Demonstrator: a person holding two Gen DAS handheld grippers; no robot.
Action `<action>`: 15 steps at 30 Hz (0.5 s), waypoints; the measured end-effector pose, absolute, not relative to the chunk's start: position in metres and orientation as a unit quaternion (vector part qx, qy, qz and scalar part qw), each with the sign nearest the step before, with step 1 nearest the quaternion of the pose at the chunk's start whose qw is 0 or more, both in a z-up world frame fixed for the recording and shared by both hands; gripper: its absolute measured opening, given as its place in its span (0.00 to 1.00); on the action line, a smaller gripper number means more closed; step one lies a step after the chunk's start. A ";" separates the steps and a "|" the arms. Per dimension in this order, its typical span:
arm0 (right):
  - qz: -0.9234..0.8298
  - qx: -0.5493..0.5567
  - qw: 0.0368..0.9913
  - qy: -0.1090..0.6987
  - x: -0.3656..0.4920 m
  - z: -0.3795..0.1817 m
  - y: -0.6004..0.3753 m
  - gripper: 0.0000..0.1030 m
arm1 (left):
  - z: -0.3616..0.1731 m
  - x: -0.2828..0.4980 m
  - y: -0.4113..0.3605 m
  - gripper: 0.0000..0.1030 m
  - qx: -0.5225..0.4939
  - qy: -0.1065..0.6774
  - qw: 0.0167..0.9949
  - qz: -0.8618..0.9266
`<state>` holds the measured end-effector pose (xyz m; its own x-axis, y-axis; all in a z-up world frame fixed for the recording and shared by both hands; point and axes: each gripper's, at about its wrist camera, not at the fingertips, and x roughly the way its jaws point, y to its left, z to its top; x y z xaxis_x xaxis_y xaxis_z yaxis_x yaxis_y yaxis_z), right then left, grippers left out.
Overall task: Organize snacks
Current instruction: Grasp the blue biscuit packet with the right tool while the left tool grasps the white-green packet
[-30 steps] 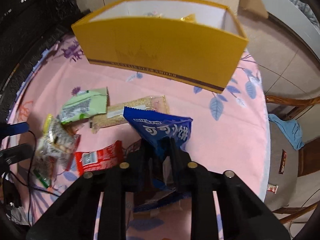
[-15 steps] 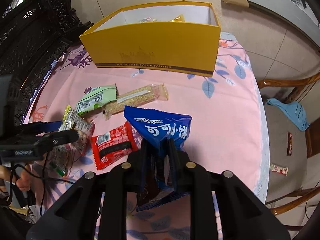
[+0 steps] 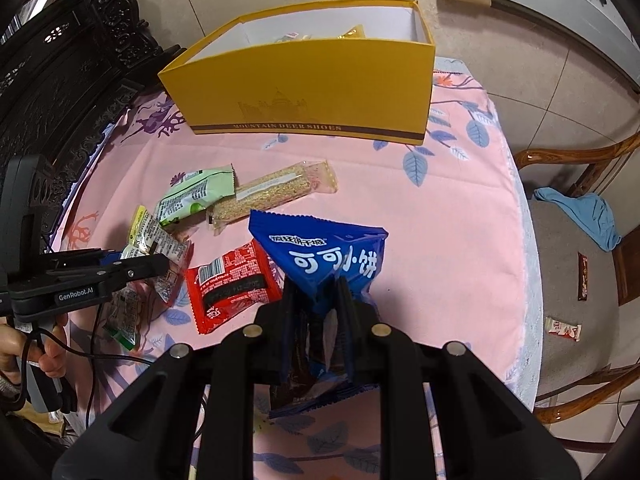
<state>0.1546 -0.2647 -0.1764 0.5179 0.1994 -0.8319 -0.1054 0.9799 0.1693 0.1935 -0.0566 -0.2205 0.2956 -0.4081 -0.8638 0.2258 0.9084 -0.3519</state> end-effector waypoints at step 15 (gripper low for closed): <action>0.112 0.051 0.886 0.446 0.145 -0.145 -0.258 0.15 | -0.177 0.184 -0.036 0.24 -0.110 0.515 0.825 -0.204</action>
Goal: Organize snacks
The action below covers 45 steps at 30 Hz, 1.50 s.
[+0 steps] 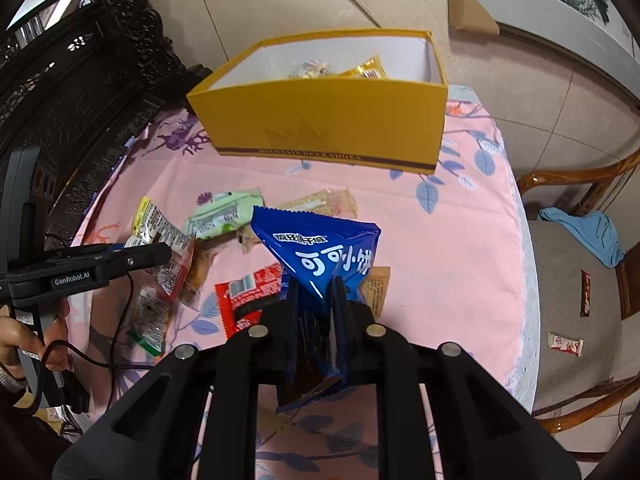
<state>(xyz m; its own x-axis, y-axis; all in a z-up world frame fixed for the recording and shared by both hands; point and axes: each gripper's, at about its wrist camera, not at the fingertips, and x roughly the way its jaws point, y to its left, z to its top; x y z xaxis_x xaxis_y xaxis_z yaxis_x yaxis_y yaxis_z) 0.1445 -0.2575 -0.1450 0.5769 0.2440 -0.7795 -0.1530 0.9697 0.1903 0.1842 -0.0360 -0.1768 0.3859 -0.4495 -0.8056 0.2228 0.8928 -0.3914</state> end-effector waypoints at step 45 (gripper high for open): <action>0.145 0.047 0.923 0.354 0.227 -0.085 -0.253 0.51 | -0.097 0.290 -0.026 0.33 -0.102 0.403 0.887 -0.202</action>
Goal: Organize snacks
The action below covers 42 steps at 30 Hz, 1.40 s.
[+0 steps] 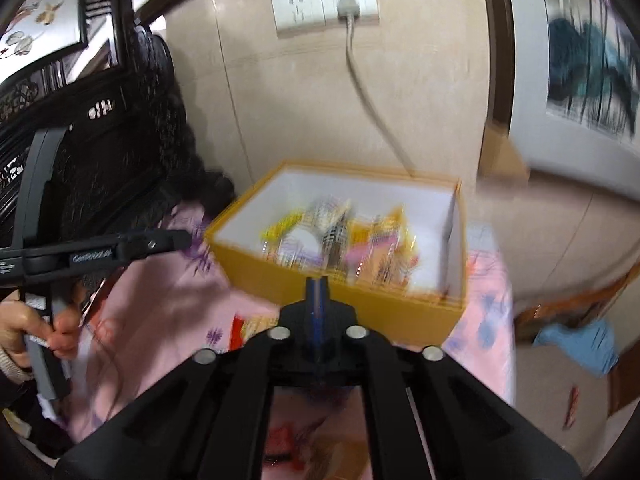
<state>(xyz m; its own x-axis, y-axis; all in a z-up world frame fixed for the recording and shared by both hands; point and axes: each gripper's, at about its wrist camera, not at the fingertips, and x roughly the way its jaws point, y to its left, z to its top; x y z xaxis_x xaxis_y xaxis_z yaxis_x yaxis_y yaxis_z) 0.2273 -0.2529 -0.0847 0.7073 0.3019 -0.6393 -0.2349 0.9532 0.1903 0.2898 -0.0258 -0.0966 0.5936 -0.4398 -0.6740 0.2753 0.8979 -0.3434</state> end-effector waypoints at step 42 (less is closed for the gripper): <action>0.098 0.120 0.896 0.417 0.239 -0.126 -0.248 0.50 | -0.128 0.275 -0.042 0.24 -0.058 0.416 0.878 -0.232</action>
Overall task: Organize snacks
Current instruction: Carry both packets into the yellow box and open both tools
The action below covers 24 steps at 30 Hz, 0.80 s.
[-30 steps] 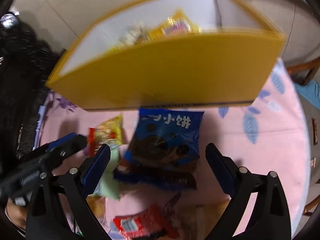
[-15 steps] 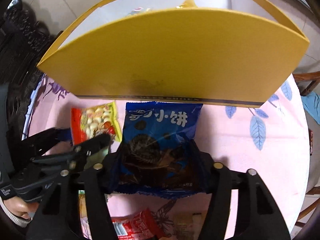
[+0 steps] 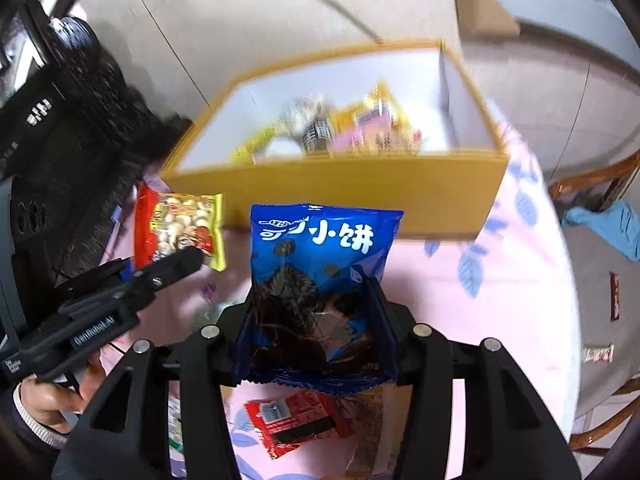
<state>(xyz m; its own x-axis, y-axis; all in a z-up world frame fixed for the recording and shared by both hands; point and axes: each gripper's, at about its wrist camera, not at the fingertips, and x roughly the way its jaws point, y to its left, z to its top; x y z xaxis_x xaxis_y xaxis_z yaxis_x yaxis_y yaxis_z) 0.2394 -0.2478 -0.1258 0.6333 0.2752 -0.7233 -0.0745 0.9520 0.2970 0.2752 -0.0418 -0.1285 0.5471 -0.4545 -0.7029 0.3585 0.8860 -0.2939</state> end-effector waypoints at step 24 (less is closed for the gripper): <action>0.071 0.063 0.950 0.296 0.325 -0.044 -0.269 0.94 | -0.059 0.373 -0.068 0.84 -0.060 0.325 0.925 -0.188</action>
